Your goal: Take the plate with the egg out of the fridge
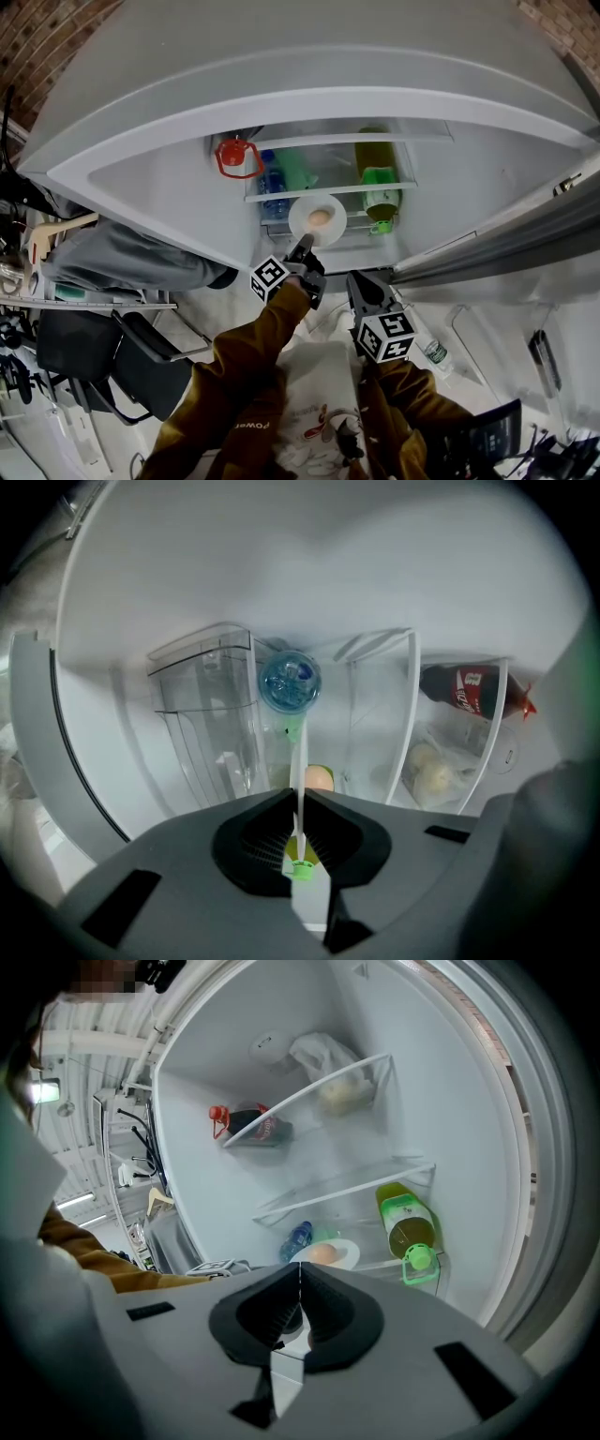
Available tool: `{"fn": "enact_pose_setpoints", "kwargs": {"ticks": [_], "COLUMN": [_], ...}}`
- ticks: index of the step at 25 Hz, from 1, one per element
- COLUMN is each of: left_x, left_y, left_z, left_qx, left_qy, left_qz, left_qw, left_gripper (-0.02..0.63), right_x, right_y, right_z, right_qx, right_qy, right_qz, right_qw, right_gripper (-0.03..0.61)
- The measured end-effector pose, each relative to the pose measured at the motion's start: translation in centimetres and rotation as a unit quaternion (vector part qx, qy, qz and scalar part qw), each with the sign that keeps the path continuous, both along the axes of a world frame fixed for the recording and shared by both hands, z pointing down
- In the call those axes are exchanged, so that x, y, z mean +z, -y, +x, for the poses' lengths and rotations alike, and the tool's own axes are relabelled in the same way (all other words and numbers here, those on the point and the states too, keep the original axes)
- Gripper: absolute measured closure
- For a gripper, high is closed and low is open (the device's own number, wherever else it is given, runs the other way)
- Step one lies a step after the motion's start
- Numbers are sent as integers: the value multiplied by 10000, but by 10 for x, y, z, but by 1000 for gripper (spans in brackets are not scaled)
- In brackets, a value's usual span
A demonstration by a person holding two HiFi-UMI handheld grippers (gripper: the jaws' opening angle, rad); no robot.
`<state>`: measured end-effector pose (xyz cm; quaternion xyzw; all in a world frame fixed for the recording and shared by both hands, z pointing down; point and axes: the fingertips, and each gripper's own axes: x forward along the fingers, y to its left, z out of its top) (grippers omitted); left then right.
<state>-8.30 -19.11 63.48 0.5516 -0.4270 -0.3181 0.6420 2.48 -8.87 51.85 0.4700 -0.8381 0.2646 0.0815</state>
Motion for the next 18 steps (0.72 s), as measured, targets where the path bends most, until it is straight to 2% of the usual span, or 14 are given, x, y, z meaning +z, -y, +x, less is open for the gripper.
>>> {"fn": "enact_pose_setpoints", "kwargs": {"ticks": [11, 18], "left_x": [-21, -30], "left_y": [-19, -34], "left_z": [4, 5], "left_qx": [219, 420], "left_qy": [-49, -15], "left_qz": [145, 99], "left_qw": [9996, 9991], "left_gripper": [581, 581], "right_x": [2, 2], "right_y": [-3, -5], "right_z": [-2, -2], "right_qx": [4, 25], "right_qy": [-7, -5], "right_qz": [-11, -5], "right_qw": [10000, 10000], "right_gripper": [571, 571]}}
